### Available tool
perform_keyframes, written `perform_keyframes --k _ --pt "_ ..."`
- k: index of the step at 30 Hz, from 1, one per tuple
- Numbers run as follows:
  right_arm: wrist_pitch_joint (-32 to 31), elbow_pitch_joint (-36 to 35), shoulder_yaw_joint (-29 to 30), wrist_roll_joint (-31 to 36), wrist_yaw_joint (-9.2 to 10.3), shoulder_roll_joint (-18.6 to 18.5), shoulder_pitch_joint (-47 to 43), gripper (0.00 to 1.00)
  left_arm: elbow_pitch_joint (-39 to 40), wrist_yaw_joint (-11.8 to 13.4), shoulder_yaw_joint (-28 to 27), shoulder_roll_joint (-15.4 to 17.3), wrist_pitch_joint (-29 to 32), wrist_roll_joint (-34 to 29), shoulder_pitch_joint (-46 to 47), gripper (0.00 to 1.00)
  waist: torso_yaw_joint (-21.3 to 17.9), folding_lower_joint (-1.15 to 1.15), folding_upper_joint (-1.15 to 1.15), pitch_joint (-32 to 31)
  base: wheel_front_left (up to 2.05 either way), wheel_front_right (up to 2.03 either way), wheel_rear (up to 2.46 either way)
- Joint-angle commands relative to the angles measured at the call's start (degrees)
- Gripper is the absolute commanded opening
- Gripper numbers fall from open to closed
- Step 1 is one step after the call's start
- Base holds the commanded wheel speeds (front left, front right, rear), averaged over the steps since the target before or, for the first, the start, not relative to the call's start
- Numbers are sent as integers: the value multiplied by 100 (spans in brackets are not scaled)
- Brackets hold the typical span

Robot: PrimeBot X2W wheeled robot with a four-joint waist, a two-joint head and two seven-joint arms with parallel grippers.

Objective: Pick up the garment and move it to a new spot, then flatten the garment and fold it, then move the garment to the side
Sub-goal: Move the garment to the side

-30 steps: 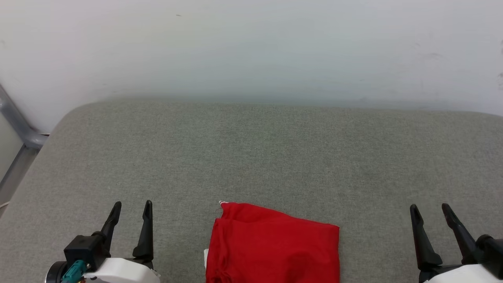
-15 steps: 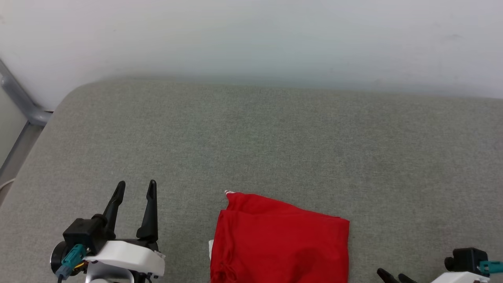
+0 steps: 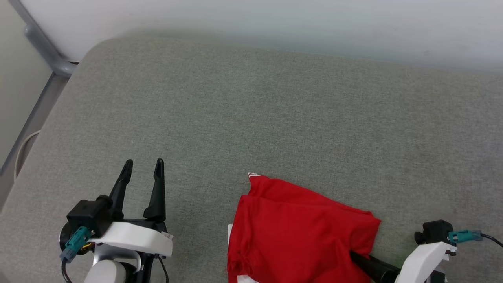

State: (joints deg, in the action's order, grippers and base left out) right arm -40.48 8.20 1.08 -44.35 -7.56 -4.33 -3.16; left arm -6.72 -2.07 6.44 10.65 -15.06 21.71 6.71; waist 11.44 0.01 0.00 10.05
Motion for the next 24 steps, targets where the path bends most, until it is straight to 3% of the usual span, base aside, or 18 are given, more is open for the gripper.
perform_keyframes --k 1,5,6,7,8,16,24 --pt "-134 282 -147 -15 17 21 -3 100 -13 -47 -68 -39 -12 -60 79 100 99 -1 0 88 0 0 0" --pt "-172 459 -296 13 22 2 58 99 -34 -102 -133 -125 -12 -129 73 100 116 -1 0 122 0 0 0" --pt "-166 511 -355 91 23 -27 81 49 -39 -118 -164 -145 -12 -151 72 100 110 -1 0 127 0 0 0" --pt "-154 557 -400 85 24 -9 105 31 -47 -141 -185 -159 -12 -176 71 100 104 -1 0 125 0 0 0" --pt "-139 572 -435 33 24 6 141 0 -59 -150 -197 -175 -12 -202 70 100 99 -1 0 121 0 0 0" --pt "100 339 -541 -34 15 -221 320 0 -155 -261 -267 -248 -12 -367 2 100 -54 -1 0 -122 0 0 0" --pt "84 -329 -400 396 12 -748 244 0 -43 -289 -307 -303 -12 -484 -208 100 -658 -1 0 -360 0 0 0"
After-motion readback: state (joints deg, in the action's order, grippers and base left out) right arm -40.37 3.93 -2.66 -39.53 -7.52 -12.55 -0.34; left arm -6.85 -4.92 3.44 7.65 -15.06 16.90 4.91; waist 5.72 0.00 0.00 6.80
